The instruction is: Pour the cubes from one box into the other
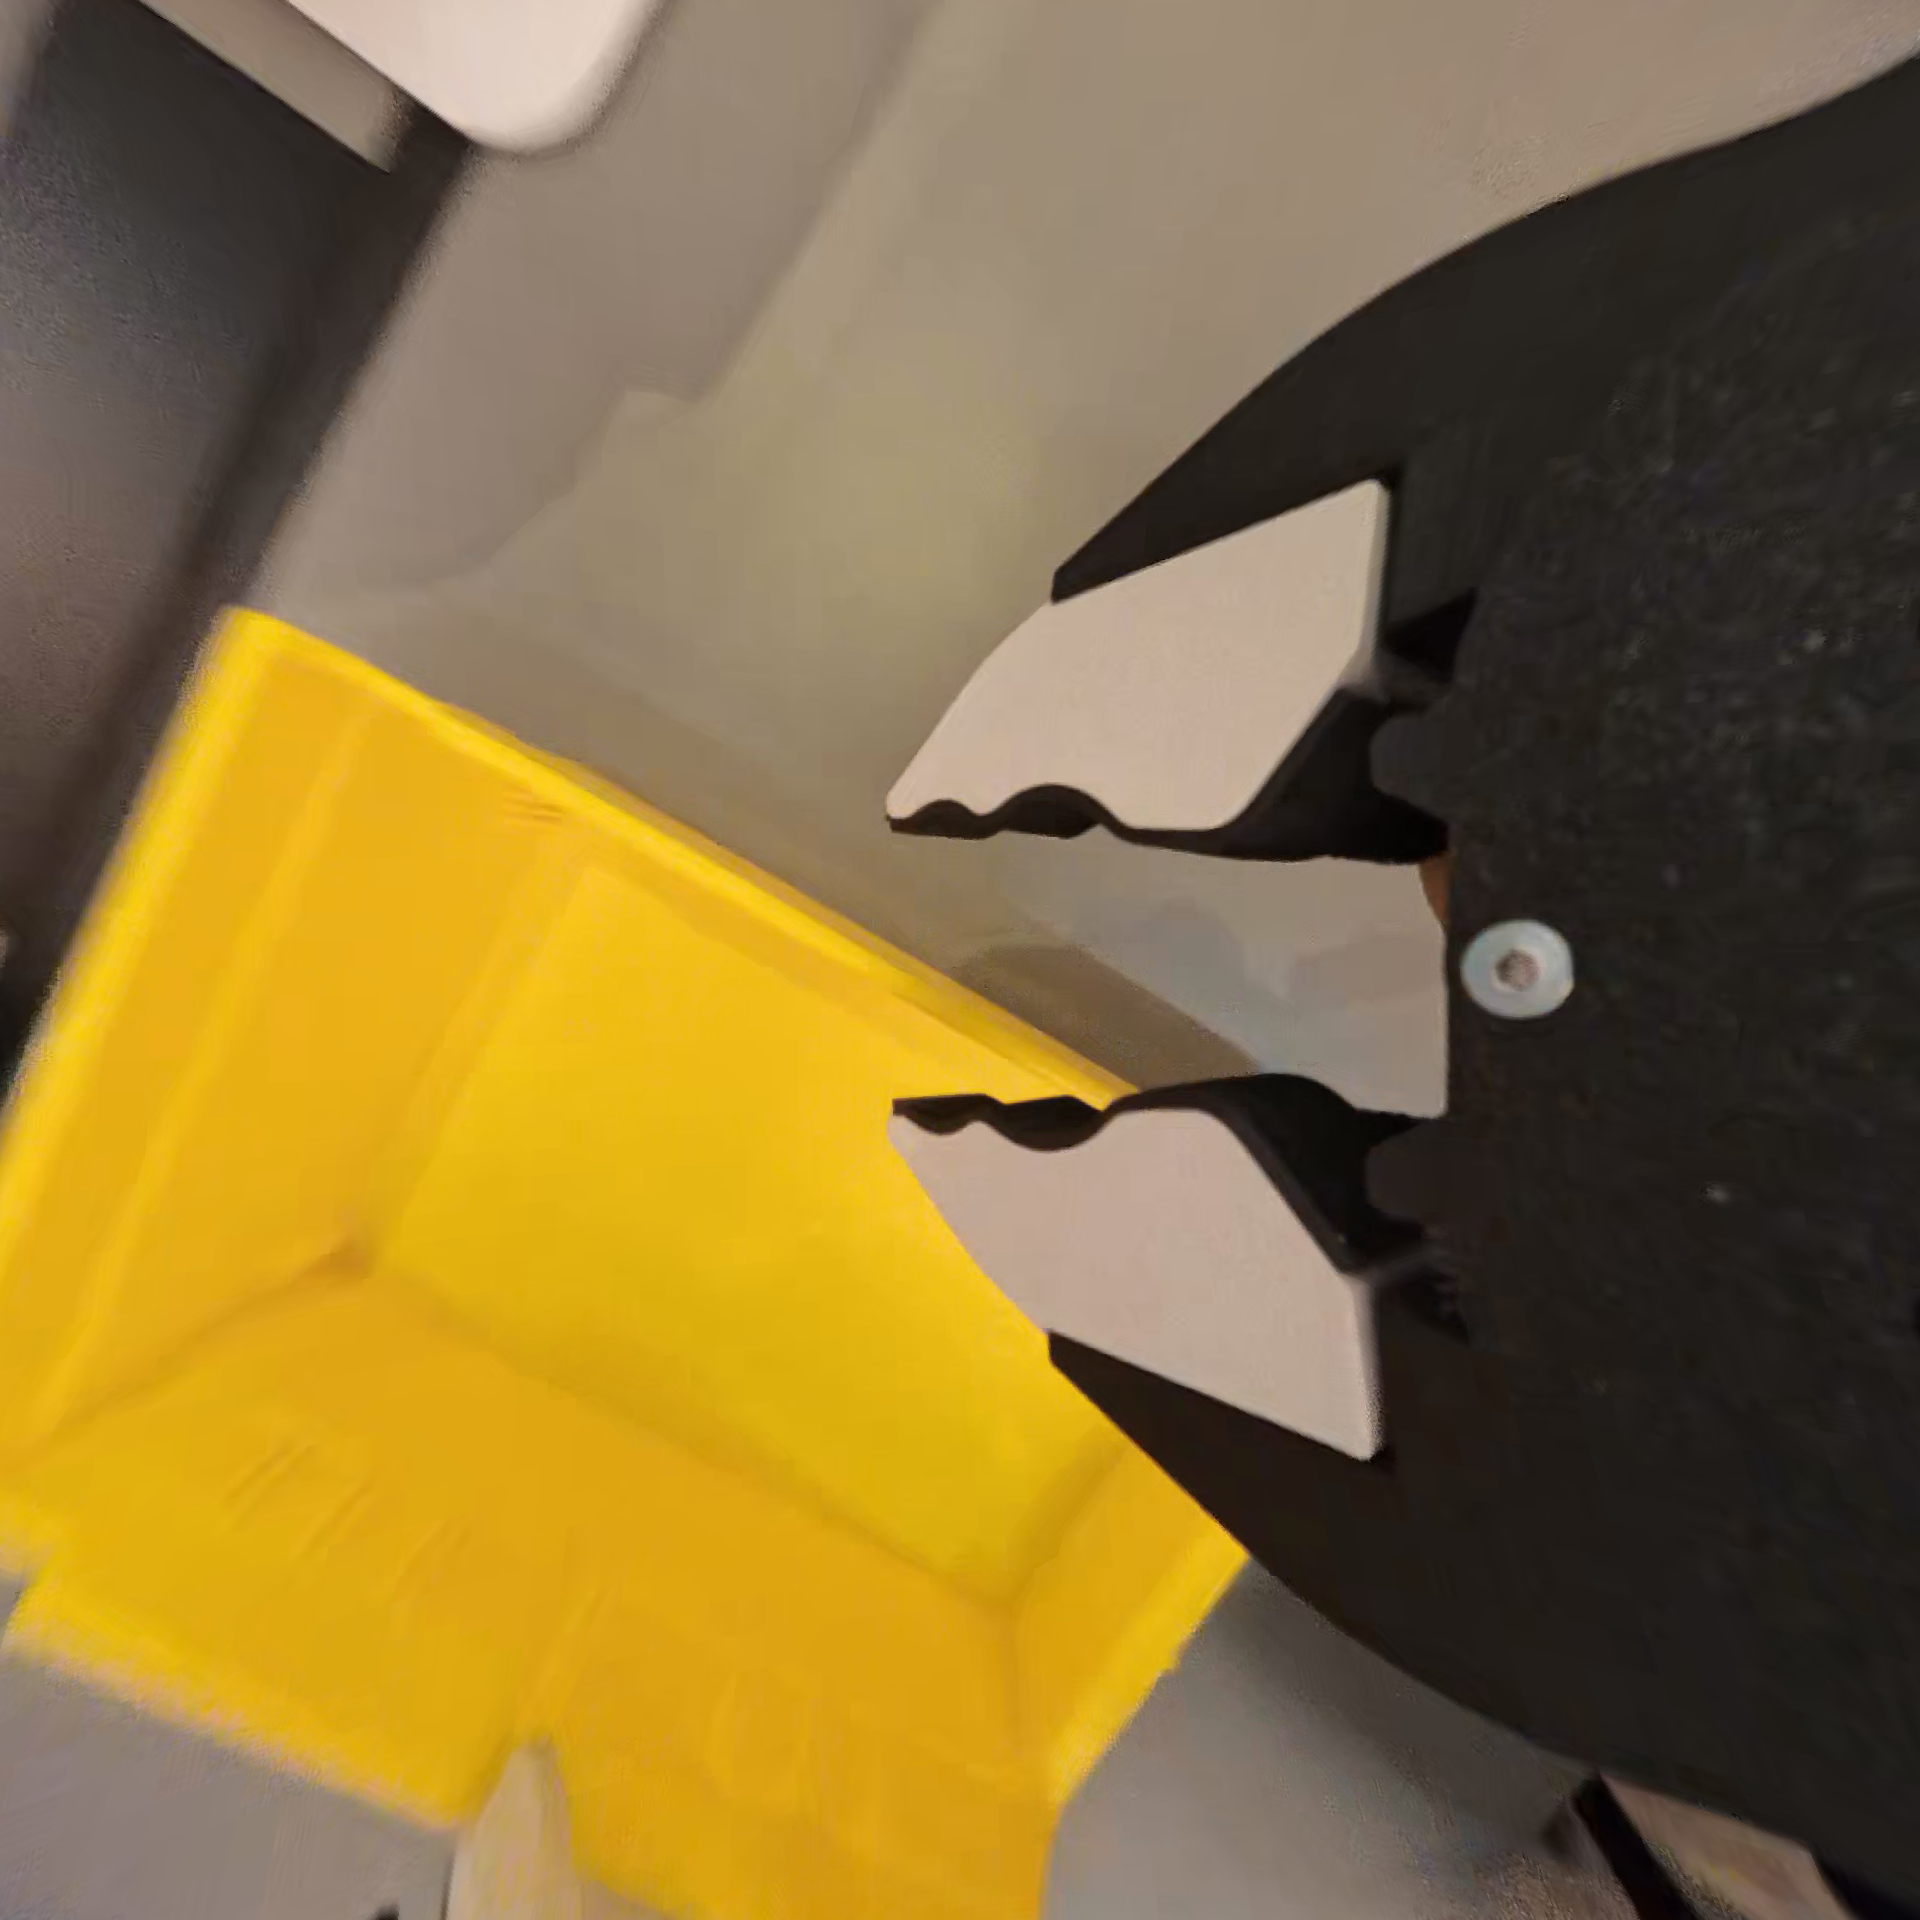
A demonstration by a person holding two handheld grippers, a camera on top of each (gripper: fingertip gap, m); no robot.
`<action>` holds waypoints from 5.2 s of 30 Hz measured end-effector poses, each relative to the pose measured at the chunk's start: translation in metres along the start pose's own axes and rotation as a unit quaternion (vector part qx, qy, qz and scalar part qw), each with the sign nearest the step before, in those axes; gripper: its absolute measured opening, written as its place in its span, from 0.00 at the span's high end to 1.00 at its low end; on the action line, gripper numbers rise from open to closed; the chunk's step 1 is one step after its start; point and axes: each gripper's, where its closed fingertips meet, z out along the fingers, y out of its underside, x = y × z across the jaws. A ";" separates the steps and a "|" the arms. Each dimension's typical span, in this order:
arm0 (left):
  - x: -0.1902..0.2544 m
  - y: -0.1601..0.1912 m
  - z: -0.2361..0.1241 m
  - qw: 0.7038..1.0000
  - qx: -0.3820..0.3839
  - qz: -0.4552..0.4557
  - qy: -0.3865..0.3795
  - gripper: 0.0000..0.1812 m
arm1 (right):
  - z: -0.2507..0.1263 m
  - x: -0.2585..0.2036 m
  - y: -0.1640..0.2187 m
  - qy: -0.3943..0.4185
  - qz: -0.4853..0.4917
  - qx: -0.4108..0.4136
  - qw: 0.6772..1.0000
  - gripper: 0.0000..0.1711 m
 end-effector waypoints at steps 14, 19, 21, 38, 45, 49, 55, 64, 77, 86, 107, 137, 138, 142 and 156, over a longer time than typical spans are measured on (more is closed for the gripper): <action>0.152 0.136 -0.127 0.919 0.393 -0.009 -0.028 0.60 | -0.252 0.167 0.229 0.125 -0.008 0.302 0.945 0.65; 0.200 0.196 -0.113 0.936 0.344 -0.050 0.054 0.58 | -0.284 0.256 0.355 0.237 0.073 0.285 0.926 0.66; 0.208 0.196 -0.113 0.928 0.355 -0.067 0.088 0.59 | -0.294 0.262 0.376 0.240 0.093 0.284 0.924 0.64; 0.180 0.200 -0.078 0.934 0.328 -0.103 0.092 0.62 | -0.310 0.304 0.410 0.327 0.093 0.293 0.894 0.68; 0.185 0.201 -0.075 0.938 0.322 -0.085 0.091 0.63 | -0.310 0.303 0.408 0.319 0.098 0.299 0.894 0.68; 0.185 0.202 -0.074 0.940 0.320 -0.076 0.085 0.64 | -0.312 0.301 0.407 0.315 0.105 0.307 0.892 0.68; 0.191 0.202 -0.072 0.943 0.316 -0.061 0.084 0.64 | -0.311 0.300 0.406 0.314 0.100 0.306 0.893 0.68; 0.384 0.147 -0.105 0.908 0.357 0.091 0.201 0.56 | -0.333 0.306 0.400 0.313 0.187 0.360 0.859 0.68; 0.680 0.016 -0.016 0.927 0.292 0.126 0.196 0.77 | -0.337 0.317 0.414 0.303 0.177 0.345 0.870 0.64; 0.646 0.031 -0.018 0.937 0.293 0.136 0.131 0.94 | -0.309 0.314 0.413 0.296 0.189 0.301 0.887 0.67; 0.408 0.072 -0.075 0.935 0.345 0.034 0.076 0.98 | -0.234 0.189 0.275 0.259 0.143 0.296 0.908 0.99; 0.062 0.145 -0.068 0.945 0.302 -0.124 -0.012 0.71 | -0.171 0.005 0.197 0.028 -0.108 0.344 0.932 0.70; 0.047 0.141 -0.059 0.945 0.301 -0.127 -0.019 0.70 | -0.162 -0.010 0.199 -0.002 -0.100 0.335 0.937 0.69; 0.031 0.119 -0.027 0.949 0.290 -0.121 0.004 0.65 | -0.137 -0.072 0.201 -0.064 -0.104 0.320 0.940 0.66; 0.050 0.216 -0.077 0.943 0.276 -0.180 -0.052 0.99 | -0.060 -0.134 0.182 0.039 -0.063 0.255 0.964 0.68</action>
